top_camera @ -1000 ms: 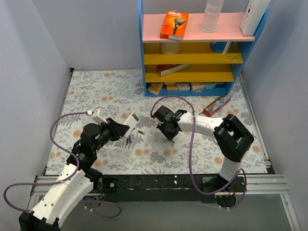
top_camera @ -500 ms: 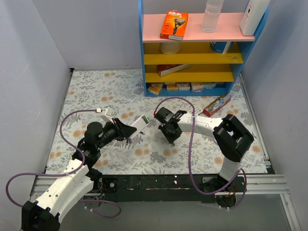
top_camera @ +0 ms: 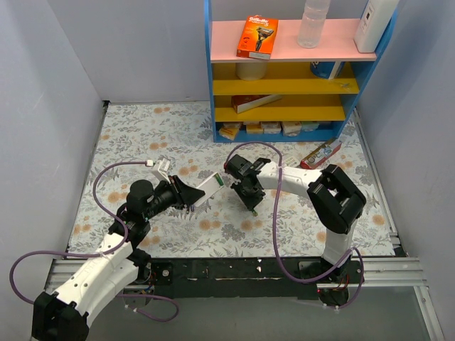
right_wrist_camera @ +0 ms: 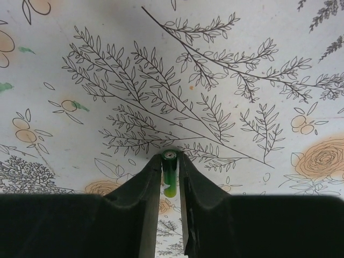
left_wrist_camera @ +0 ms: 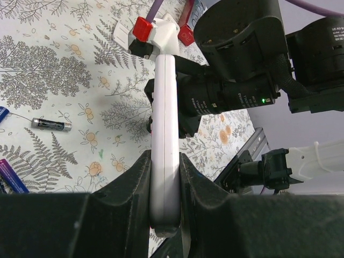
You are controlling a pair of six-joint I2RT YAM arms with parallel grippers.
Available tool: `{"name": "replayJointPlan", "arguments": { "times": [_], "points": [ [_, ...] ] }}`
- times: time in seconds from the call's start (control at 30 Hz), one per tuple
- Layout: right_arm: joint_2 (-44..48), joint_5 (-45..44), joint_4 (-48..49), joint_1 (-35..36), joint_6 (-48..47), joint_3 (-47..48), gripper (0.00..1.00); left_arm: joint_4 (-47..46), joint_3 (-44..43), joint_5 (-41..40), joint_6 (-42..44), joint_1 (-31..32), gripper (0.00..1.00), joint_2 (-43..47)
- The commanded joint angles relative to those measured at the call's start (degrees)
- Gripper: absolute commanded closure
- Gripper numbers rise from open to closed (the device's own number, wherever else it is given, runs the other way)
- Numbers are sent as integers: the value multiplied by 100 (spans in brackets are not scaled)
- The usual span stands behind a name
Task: Load the batteries into the remote control
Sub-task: Pick up the battery from the center of the board.
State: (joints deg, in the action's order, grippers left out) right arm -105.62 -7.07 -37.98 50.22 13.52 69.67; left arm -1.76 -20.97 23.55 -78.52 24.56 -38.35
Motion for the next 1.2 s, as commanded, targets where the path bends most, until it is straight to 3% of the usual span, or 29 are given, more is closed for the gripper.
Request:
{"name": "replayJointPlan", "arguments": {
  "times": [0.0, 0.17, 0.6, 0.8, 1.17],
  "points": [
    [-125, 39, -263, -21, 2, 161, 75, -237, 76, 97, -40, -21, 100, 117],
    [85, -119, -193, -21, 19, 126, 99, -439, 181, 193, -198, -12, 100, 73],
    [2237, -761, 114, -21, -130, 513, 99, -3169, 621, 975, -1024, -21, 100, -1007],
    [3248, -269, 1406, -21, -482, 135, 99, -4217, 384, 1415, -1323, -12, 100, -1930],
    [3847, 197, 3076, -21, -307, -612, 99, -5185, -3, 1714, -1693, 181, 100, -2801]
  ]
}}
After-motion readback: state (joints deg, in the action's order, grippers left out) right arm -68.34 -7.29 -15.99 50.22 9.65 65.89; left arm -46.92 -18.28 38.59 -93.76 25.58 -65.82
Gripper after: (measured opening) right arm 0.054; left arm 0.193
